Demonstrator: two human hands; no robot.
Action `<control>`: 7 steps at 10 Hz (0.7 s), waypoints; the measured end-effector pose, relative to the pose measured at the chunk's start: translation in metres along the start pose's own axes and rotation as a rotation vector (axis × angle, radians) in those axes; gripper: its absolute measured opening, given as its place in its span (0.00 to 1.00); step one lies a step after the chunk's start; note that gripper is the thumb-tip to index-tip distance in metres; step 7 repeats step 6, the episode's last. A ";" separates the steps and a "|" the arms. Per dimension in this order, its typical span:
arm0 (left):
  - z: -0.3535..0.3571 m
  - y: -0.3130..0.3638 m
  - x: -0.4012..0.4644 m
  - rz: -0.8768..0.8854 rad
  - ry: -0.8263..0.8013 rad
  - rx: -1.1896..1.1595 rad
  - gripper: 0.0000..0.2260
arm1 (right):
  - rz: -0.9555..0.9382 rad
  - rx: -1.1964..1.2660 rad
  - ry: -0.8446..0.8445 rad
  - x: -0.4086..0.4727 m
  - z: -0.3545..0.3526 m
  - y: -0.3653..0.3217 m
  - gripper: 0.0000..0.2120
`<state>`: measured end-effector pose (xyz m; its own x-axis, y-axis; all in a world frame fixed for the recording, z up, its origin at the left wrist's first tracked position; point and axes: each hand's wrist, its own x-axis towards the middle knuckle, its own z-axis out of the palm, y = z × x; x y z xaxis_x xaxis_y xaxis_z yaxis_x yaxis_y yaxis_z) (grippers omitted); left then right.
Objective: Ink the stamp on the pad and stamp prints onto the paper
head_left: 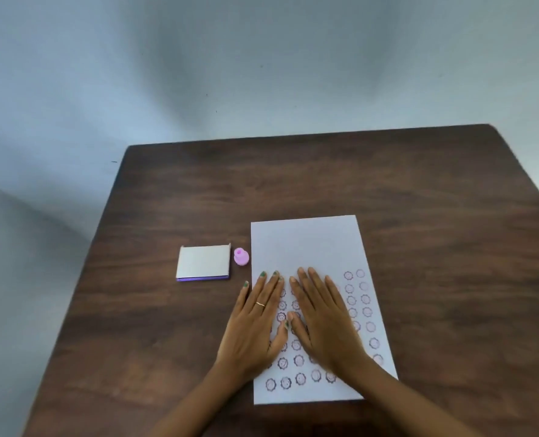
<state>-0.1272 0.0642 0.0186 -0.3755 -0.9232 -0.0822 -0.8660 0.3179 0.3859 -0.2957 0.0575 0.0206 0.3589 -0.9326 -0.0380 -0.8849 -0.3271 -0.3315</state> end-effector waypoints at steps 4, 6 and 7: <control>-0.029 0.017 0.005 -0.028 -0.100 0.167 0.28 | 0.113 0.032 -0.088 0.021 -0.035 -0.024 0.19; -0.079 0.017 0.039 0.068 0.046 0.234 0.26 | 0.088 -0.121 0.025 0.049 -0.069 -0.022 0.22; -0.079 0.017 0.039 0.068 0.046 0.234 0.26 | 0.088 -0.121 0.025 0.049 -0.069 -0.022 0.22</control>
